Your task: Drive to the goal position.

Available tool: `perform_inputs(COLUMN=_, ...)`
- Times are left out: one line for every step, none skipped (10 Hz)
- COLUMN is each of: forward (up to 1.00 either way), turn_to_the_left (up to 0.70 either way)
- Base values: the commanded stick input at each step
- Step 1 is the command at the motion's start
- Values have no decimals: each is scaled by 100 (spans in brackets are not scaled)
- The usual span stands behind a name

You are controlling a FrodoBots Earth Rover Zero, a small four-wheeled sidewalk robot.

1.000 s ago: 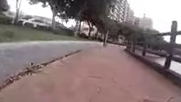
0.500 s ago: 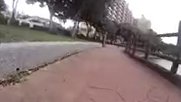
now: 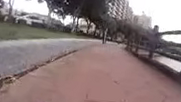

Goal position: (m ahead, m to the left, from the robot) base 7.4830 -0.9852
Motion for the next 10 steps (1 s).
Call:
perform_inputs(forward=70, turn_to_the_left=0)
perform_inputs(forward=70, turn_to_the_left=0)
perform_inputs(forward=70, turn_to_the_left=0)
perform_inputs(forward=70, turn_to_the_left=0)
perform_inputs(forward=70, turn_to_the_left=0)
perform_inputs(forward=70, turn_to_the_left=0)
perform_inputs(forward=70, turn_to_the_left=-13)
perform_inputs(forward=70, turn_to_the_left=-27)
perform_inputs(forward=70, turn_to_the_left=-27)
perform_inputs(forward=70, turn_to_the_left=-27)
